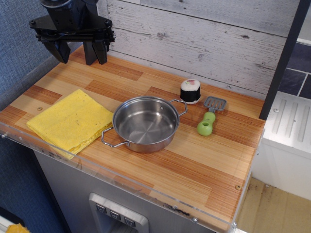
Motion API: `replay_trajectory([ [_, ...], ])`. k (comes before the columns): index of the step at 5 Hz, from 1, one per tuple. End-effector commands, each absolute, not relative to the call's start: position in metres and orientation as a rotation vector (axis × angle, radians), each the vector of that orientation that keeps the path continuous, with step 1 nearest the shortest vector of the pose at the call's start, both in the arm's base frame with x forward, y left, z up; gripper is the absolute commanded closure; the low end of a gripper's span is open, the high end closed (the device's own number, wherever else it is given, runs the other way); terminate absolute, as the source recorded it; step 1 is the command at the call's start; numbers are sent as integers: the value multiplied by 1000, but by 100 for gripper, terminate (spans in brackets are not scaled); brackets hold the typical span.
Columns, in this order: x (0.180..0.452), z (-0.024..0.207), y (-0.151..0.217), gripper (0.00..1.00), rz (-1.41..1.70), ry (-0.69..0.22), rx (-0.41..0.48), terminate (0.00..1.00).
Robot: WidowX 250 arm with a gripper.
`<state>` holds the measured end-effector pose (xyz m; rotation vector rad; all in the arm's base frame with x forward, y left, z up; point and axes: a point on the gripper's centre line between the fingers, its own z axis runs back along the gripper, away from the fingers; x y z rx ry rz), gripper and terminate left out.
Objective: Place the spatula diagonally on the yellow washcloth so it is parallel with the pot.
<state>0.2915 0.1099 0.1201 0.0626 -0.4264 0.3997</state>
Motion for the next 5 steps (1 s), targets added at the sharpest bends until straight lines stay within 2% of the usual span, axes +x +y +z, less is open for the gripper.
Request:
replay_trajectory([
  [1,291,120,110,0,400,-426,63,0],
  [4,336,131,35,0,339,-459,18,0],
  [5,348,123,7,0,256,-437,-17,0],
])
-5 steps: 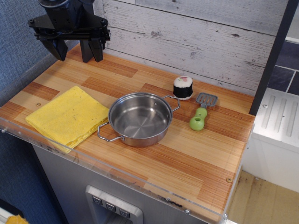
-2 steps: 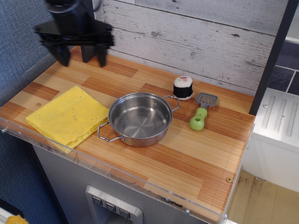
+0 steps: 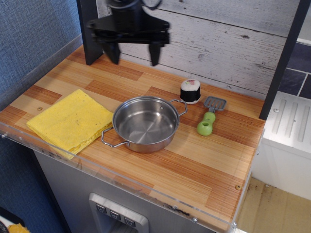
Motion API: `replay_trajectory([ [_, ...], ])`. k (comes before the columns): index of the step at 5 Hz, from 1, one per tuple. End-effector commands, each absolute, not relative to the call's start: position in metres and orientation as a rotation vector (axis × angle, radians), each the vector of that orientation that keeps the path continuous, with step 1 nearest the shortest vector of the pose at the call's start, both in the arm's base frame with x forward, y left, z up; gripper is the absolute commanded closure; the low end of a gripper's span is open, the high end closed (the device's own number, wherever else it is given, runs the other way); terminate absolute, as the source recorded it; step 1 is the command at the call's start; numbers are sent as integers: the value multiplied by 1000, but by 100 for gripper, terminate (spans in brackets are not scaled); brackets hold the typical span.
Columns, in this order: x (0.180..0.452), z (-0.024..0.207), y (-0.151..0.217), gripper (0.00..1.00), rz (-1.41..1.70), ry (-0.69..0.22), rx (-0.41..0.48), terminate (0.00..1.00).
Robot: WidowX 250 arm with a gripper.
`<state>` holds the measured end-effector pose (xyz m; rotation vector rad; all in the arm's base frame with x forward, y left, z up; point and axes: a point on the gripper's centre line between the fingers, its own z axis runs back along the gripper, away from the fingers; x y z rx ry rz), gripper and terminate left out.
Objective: Place the spatula diagonally on the yellow washcloth so it is parallel with the pot.
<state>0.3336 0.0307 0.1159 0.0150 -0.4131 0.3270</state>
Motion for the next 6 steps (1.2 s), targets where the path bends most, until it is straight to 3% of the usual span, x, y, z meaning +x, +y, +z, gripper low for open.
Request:
replay_trajectory([
  [1,357,112,-21,0,195,-395,-35,0],
  [4,358,75,-84,0,104,-306,-66,0],
  [6,359,55,-89,0,115,-269,-20,0],
])
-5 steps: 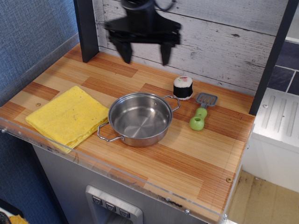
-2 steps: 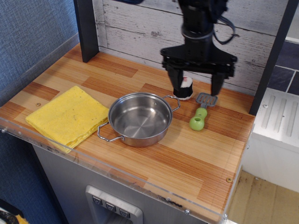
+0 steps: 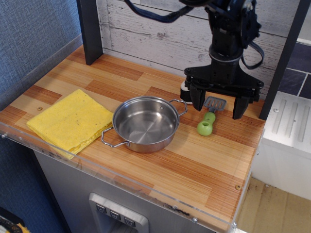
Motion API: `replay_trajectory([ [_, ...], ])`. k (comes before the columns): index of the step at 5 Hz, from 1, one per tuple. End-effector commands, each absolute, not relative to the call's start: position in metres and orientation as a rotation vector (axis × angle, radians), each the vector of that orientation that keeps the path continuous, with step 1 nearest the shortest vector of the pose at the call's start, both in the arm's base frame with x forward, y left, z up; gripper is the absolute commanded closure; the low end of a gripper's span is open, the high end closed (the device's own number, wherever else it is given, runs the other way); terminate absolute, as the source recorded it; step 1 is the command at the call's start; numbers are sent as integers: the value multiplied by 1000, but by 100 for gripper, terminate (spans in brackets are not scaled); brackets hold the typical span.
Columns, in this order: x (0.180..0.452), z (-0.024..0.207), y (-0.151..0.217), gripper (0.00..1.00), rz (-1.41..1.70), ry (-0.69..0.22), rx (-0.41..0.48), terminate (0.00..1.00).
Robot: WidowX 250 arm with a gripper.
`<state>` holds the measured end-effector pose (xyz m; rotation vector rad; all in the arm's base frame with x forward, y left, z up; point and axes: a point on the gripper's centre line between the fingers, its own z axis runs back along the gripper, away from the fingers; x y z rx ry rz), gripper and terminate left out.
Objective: Place the spatula diagonally on the yellow washcloth so it is parallel with the pot.
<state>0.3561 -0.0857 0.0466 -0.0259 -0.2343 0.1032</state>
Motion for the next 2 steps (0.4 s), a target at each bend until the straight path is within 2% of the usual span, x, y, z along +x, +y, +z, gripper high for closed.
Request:
replay_trajectory([
  [1,359,45,-87,0,132,-239,-10,0],
  [2,360,36,-89,0,129,-212,-8,0],
])
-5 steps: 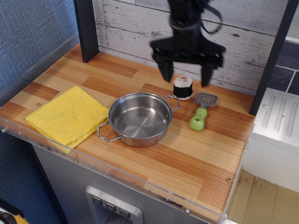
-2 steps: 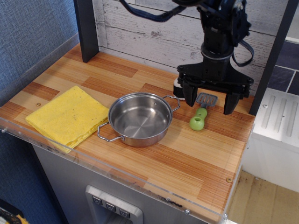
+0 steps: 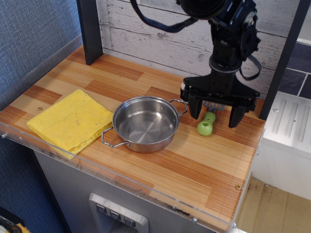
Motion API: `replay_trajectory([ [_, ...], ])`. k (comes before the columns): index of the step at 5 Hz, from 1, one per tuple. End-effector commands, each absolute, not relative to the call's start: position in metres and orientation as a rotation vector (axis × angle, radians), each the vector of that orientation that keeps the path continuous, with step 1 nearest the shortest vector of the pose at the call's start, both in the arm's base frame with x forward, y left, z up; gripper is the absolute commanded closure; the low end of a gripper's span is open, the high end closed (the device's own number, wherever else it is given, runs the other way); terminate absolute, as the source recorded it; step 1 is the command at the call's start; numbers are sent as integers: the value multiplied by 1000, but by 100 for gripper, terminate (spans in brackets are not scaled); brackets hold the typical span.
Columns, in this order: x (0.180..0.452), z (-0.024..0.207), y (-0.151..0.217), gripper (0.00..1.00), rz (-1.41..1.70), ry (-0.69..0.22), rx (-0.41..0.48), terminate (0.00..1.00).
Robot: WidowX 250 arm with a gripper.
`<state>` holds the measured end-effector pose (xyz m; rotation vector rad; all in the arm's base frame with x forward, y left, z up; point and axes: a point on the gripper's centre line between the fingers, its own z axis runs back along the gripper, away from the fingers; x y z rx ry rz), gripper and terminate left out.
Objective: Place the spatula diagonally on the yellow washcloth so it is parallel with the pot.
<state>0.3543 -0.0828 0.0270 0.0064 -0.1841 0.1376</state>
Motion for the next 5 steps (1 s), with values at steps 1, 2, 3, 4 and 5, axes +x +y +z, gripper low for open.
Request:
replay_trajectory([
  [1,362,26,-93,0,115,-180,-7,0],
  [2,360,26,-93,100,106,-170,38,0],
  [3,359,28,-91,100,114,-178,38,0],
  [4,360,33,-90,100,106,-187,40,0],
  [5,361,43,-91,100,95,-217,22,0],
])
